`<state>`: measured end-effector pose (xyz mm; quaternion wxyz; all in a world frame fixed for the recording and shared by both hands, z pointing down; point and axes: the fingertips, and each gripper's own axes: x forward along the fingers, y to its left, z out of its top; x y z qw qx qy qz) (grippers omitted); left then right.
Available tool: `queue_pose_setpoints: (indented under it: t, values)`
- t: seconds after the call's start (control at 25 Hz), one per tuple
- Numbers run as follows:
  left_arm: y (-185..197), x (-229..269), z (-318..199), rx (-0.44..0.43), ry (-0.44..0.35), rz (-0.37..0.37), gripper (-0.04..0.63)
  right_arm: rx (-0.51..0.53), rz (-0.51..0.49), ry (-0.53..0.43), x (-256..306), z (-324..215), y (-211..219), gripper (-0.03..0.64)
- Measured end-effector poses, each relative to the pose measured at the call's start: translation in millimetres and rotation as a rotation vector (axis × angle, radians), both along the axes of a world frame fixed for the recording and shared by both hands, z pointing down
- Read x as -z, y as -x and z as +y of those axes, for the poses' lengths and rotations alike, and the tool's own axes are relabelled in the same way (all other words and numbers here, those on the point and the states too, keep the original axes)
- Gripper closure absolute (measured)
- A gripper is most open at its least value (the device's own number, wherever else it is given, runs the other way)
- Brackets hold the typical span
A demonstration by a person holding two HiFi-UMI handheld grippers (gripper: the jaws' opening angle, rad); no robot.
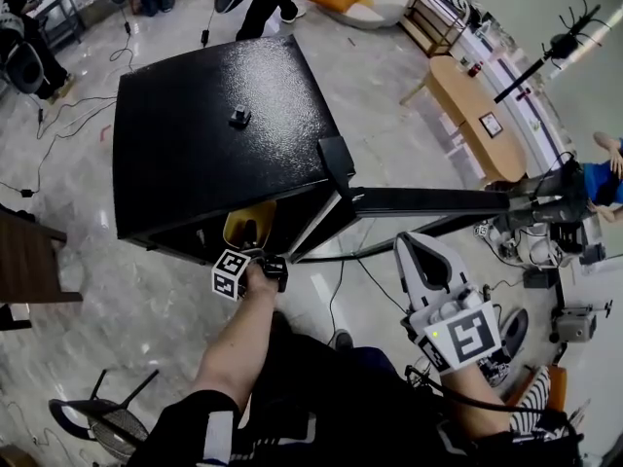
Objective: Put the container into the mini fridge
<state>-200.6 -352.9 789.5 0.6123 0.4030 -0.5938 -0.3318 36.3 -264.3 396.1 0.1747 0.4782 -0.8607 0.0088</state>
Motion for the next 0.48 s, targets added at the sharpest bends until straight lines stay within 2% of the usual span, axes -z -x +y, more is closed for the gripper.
queue_pose_setpoints:
  t: [0.32,0.48]
  values:
    - [1,-8,-1,-0.036,0.043,-0.010,0.178,0.004,-0.002,0.011,-3,-2,1,0.601]
    - [0,-9,8,-0.045,0.007,0.003,0.178,0.026,0.008,0.020,-6,0,3,0.601]
